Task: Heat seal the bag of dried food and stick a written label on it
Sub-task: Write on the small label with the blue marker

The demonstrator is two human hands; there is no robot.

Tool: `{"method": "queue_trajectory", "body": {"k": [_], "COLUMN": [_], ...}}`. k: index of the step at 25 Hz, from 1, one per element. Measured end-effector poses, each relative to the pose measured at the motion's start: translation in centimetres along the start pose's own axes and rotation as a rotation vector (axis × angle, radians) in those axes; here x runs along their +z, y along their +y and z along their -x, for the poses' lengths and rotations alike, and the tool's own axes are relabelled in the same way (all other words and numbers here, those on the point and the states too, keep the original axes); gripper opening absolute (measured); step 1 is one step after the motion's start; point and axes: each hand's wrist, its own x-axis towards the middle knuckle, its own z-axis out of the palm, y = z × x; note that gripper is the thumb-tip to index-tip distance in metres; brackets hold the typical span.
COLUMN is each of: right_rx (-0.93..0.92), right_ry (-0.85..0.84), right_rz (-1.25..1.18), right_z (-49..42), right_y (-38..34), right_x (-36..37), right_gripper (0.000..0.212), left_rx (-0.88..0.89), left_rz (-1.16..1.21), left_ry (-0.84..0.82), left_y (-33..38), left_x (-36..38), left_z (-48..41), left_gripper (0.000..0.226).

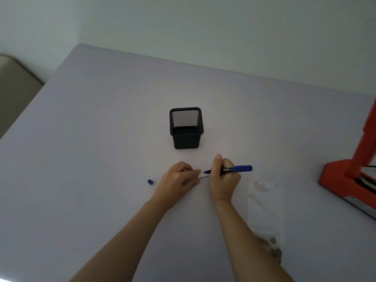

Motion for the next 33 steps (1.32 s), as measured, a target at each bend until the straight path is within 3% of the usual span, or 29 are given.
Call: {"method": "queue_trajectory", "body": {"k": [4, 10, 18, 21, 24, 33], "right_rx": [-0.088, -0.124, -0.120, -0.124, -0.131, -0.080], "right_ry": [0.013, 0.036, 0.073, 0.064, 0.059, 0.074], "right_rz": [0.019, 0.044, 0.057, 0.048, 0.048, 0.037], "right_z": [0.1, 0.1, 0.0, 0.0, 0.0, 0.0], "right_y": [0.7, 0.6, 0.9, 0.8, 0.7, 0.9], "right_x": [0.3, 0.2, 0.3, 0.2, 0.2, 0.3], "right_gripper": [0.044, 0.044, 0.050, 0.051, 0.050, 0.055], "left_rx": [0.093, 0.226, 0.103, -0.023, -0.110, 0.070], "left_rz": [-0.094, -0.199, -0.131, 0.005, 0.092, -0.079], "left_ry": [-0.022, -0.070, -0.005, 0.039, 0.063, 0.076], "left_y": [-0.1, 0.0, 0.6, 0.7, 0.8, 0.6], "left_x": [-0.3, -0.5, 0.2, 0.7, 1.0, 1.0], "left_z": [-0.5, -1.0, -0.9, -1.0, -1.2, -0.5], "left_gripper": [0.039, 0.038, 0.034, 0.013, 0.007, 0.033]}}
